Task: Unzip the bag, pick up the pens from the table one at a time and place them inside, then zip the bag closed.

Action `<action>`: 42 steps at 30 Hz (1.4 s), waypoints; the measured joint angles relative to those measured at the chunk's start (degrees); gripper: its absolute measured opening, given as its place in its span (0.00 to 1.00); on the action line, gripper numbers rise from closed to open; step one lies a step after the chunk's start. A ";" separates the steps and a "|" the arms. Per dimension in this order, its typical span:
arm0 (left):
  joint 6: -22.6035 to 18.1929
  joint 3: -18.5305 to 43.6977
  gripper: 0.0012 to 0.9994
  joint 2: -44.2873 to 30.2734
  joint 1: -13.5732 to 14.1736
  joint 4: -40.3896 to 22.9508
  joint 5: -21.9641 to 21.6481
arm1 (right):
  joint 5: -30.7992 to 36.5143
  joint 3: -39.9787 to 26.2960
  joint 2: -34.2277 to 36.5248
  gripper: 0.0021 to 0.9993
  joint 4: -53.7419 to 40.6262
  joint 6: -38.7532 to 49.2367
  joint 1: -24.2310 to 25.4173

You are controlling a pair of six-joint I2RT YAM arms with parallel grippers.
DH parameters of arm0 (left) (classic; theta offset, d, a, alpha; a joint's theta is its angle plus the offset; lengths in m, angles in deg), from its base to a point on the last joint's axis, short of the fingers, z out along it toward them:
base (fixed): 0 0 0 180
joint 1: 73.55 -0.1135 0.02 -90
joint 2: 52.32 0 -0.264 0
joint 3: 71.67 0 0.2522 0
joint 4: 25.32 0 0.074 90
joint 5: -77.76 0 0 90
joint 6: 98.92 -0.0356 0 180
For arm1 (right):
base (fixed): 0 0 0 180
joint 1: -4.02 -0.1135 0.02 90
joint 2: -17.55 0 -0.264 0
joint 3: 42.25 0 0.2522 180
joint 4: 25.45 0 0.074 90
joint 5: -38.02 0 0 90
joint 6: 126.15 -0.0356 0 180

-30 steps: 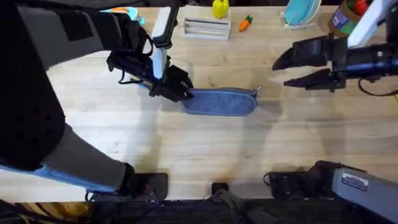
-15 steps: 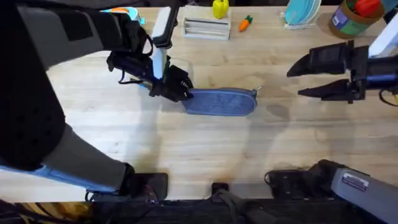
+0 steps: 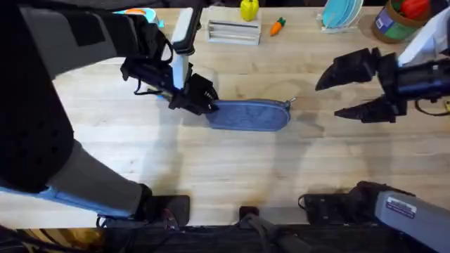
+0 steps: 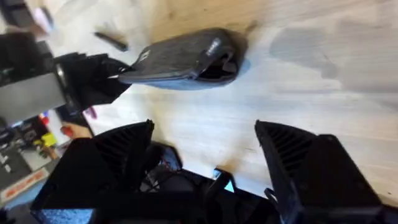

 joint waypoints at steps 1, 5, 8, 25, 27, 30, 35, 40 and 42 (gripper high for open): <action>0.00 0.00 0.04 0.00 0.00 0.00 0.00 | 1.12 0.00 0.00 1.00 0.62 -1.49 -0.85; 0.00 0.00 0.04 0.00 0.00 0.00 -0.01 | 5.31 0.00 0.02 1.00 3.68 -8.60 -4.74; 0.00 0.00 0.04 0.01 0.00 0.00 -0.01 | 8.32 0.00 0.02 1.00 5.44 -13.94 -8.05; 0.00 0.00 0.04 0.00 0.00 0.00 -0.02 | 12.96 0.00 1.32 1.00 11.52 -29.56 -18.22; 0.00 0.00 0.04 0.00 0.00 0.00 0.00 | 12.98 0.00 2.74 1.00 11.60 -29.99 -18.94; 0.00 0.00 0.04 0.00 0.00 0.00 -0.02 | 13.11 0.00 5.34 1.00 12.27 -30.43 -19.92; 0.00 0.00 0.04 0.00 0.00 0.00 0.00 | 13.15 0.00 9.59 1.00 14.50 -31.75 -20.40; 0.00 0.00 0.04 0.00 0.00 0.00 0.00 | 13.15 0.00 12.38 0.97 14.92 -32.99 -20.40; 0.00 0.00 0.04 0.00 0.00 0.00 0.00 | 13.19 0.00 13.05 0.96 15.01 -33.26 -20.50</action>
